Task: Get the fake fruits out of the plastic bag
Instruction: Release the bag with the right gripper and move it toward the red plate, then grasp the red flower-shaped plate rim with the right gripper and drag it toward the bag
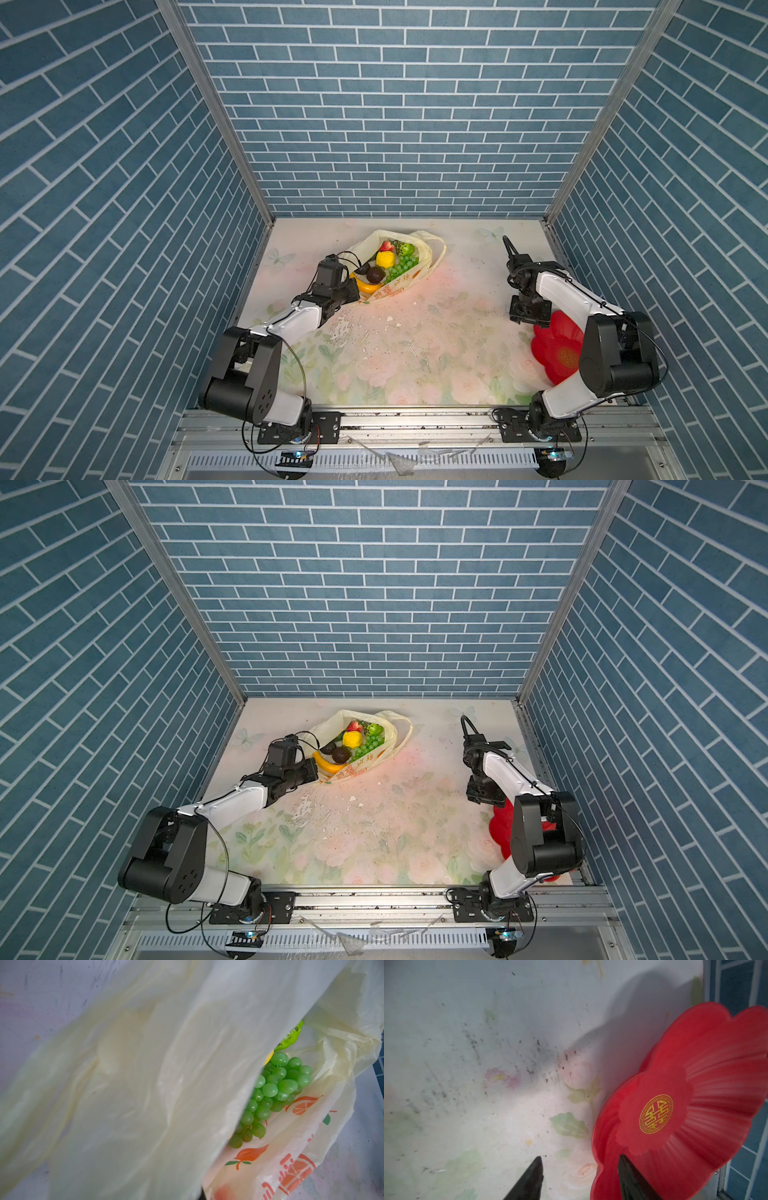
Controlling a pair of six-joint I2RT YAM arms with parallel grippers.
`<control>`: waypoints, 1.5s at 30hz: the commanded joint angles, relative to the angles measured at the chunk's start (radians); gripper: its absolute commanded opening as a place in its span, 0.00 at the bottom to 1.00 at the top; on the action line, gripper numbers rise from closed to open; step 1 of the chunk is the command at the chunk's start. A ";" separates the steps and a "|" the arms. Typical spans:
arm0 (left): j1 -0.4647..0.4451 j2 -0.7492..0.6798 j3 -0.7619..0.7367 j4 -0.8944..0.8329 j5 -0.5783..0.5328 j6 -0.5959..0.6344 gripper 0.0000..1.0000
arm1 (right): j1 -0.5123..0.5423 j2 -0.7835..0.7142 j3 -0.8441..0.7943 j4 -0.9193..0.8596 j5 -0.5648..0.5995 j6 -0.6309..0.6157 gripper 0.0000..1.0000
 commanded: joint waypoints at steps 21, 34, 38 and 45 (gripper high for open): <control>-0.002 0.011 -0.018 0.020 -0.008 0.010 0.00 | -0.019 0.020 -0.070 0.020 0.071 0.034 0.28; -0.002 0.013 -0.018 0.017 -0.013 0.013 0.00 | 0.005 0.045 -0.074 0.018 0.039 -0.006 0.15; -0.002 0.015 -0.018 0.016 -0.020 0.015 0.00 | 0.031 0.034 -0.073 0.016 0.002 -0.016 0.10; -0.002 0.001 -0.018 0.005 -0.040 0.026 0.00 | 0.132 0.021 -0.038 -0.016 -0.033 -0.012 0.09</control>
